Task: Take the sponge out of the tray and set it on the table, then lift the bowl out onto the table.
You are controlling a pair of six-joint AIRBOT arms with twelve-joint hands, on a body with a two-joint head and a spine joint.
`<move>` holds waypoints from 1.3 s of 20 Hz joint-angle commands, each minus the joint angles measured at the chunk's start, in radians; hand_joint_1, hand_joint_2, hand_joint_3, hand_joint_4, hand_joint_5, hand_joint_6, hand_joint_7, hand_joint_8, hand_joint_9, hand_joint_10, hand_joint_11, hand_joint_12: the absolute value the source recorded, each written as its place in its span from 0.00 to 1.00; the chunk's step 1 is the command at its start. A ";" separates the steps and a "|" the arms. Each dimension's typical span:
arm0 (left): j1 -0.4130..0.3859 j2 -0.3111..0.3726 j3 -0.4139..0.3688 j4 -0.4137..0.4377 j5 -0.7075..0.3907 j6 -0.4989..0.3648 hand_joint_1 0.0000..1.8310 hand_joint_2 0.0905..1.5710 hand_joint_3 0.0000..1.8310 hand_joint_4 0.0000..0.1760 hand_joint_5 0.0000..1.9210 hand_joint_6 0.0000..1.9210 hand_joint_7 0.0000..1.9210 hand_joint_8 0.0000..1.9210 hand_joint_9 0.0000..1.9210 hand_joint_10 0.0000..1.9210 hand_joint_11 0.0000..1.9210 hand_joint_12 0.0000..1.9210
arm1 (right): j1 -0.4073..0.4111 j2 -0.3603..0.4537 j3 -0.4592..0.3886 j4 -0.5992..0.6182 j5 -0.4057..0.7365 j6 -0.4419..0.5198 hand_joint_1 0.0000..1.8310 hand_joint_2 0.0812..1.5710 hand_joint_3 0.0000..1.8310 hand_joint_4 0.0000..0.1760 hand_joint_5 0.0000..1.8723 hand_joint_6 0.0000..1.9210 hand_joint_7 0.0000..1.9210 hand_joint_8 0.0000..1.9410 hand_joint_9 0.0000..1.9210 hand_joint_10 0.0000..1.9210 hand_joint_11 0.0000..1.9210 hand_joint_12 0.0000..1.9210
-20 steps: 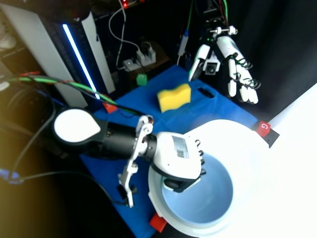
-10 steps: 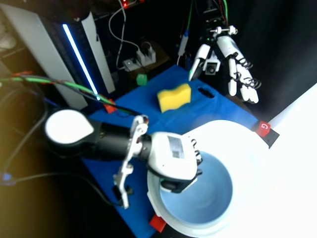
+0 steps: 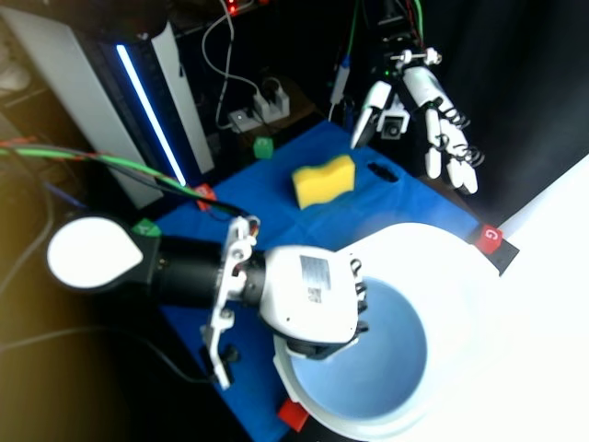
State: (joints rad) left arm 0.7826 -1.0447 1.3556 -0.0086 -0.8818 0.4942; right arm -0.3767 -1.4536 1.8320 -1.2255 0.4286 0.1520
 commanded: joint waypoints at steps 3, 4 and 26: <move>-0.004 -0.004 -0.001 -0.027 -0.127 -0.010 0.26 0.65 0.00 0.86 0.10 0.00 0.07 0.00 0.04 0.00 0.04 0.04 | 0.026 0.018 0.003 0.102 0.074 -0.006 0.26 1.00 0.02 0.95 0.65 1.00 0.79 1.00 0.86 1.00 0.85 1.00; -0.003 -0.004 -0.001 -0.027 -0.127 -0.010 0.26 0.66 0.00 0.87 0.10 0.00 0.07 0.00 0.04 0.00 0.05 0.04 | 0.026 0.019 0.004 0.111 0.081 -0.006 0.24 1.00 0.02 0.99 0.66 1.00 0.79 1.00 0.85 1.00 0.84 1.00; 0.005 -0.004 -0.002 -0.033 -0.131 -0.010 0.23 0.68 0.00 0.91 0.11 0.00 0.09 0.00 0.05 0.00 0.00 0.17 | 0.025 0.086 -0.077 0.197 0.311 -0.006 0.20 1.00 0.03 1.00 0.67 1.00 0.80 1.00 0.87 1.00 0.85 1.00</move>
State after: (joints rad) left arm 0.7925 -1.0447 1.3556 -0.0166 -0.8879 0.4938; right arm -0.3733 -1.3651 1.7504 -1.1019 0.6678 0.1459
